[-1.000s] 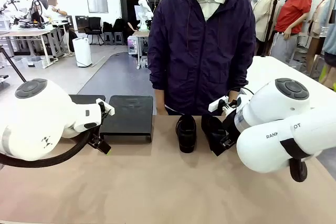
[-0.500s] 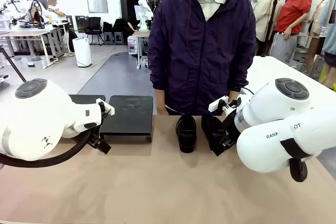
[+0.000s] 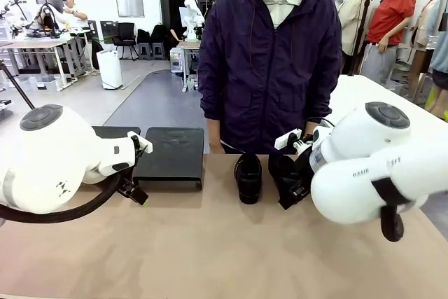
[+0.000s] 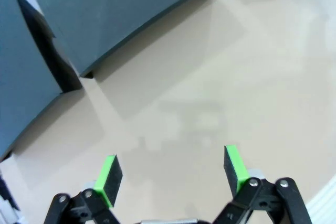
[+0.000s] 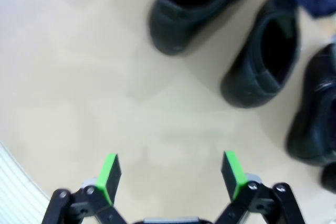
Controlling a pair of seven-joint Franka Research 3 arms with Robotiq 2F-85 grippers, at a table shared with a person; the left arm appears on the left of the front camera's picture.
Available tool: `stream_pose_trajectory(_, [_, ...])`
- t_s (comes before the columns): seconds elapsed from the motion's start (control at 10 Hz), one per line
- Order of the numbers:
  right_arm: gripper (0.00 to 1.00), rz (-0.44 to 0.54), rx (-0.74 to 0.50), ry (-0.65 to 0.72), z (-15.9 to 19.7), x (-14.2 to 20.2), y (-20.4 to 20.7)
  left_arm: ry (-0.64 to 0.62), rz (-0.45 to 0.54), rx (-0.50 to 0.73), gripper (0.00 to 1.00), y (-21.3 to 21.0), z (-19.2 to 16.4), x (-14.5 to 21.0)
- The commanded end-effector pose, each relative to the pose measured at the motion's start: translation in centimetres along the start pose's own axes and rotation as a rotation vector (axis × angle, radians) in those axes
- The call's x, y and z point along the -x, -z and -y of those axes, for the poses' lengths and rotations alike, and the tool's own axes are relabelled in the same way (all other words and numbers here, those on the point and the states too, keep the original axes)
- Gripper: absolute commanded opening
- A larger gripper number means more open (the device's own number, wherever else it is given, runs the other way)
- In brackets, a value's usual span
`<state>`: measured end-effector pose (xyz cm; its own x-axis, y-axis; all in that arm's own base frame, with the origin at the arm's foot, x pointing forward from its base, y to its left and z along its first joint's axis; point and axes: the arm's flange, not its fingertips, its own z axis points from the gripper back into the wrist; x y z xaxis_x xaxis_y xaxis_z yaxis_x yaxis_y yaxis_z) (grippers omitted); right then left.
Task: Organize the shoes by placing them on the stand.
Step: Pick up one Shoe and place it in the middle of the table.
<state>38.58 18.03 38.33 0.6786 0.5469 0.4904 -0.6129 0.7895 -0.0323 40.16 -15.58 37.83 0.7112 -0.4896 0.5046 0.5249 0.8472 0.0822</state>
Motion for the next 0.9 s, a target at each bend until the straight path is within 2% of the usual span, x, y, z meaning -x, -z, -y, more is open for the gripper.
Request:
stream_pose_trajectory(0.0, [1.00, 0.023, -0.238, 0.157, 4.4, -0.5, -7.8, -0.199, 0.019, 0.197, 1.00, -7.5, -1.1, -1.3])
stream_pose_trajectory(0.1, [1.00, 0.060, -0.340, 0.260, 6.1, 0.4, -11.9, -0.245, 0.069, 0.281, 1.00, -11.4, -2.9, -1.0])
stream_pose_trajectory(0.2, [1.00, 0.116, -0.292, 0.343, 8.4, 1.7, -15.8, -0.298, 0.113, 0.350, 1.00, -14.9, -5.5, 0.1])
stream_pose_trajectory(0.3, [1.00, 0.168, -0.313, 0.396, 10.2, 3.9, -19.8, -0.348, 0.111, 0.446, 1.00, -19.0, -9.0, 2.4])
stream_pose_trajectory(0.4, [1.00, 0.205, -0.276, 0.433, 12.7, 5.8, -22.7, -0.405, 0.141, 0.488, 1.00, -21.7, -10.7, 4.4])
stream_pose_trajectory(0.5, [1.00, 0.224, -0.248, 0.478, 14.8, 8.0, -25.0, -0.446, 0.182, 0.430, 1.00, -24.3, -12.5, 7.0])
stream_pose_trajectory(0.7, [1.00, 0.247, -0.140, 0.634, 18.2, 13.1, -29.3, -0.544, 0.107, 0.254, 1.00, -27.9, -14.5, 12.2])
stream_pose_trajectory(0.8, [1.00, 0.203, -0.065, 0.717, 18.8, 14.6, -29.9, -0.570, 0.065, 0.198, 1.00, -28.6, -15.0, 13.2])
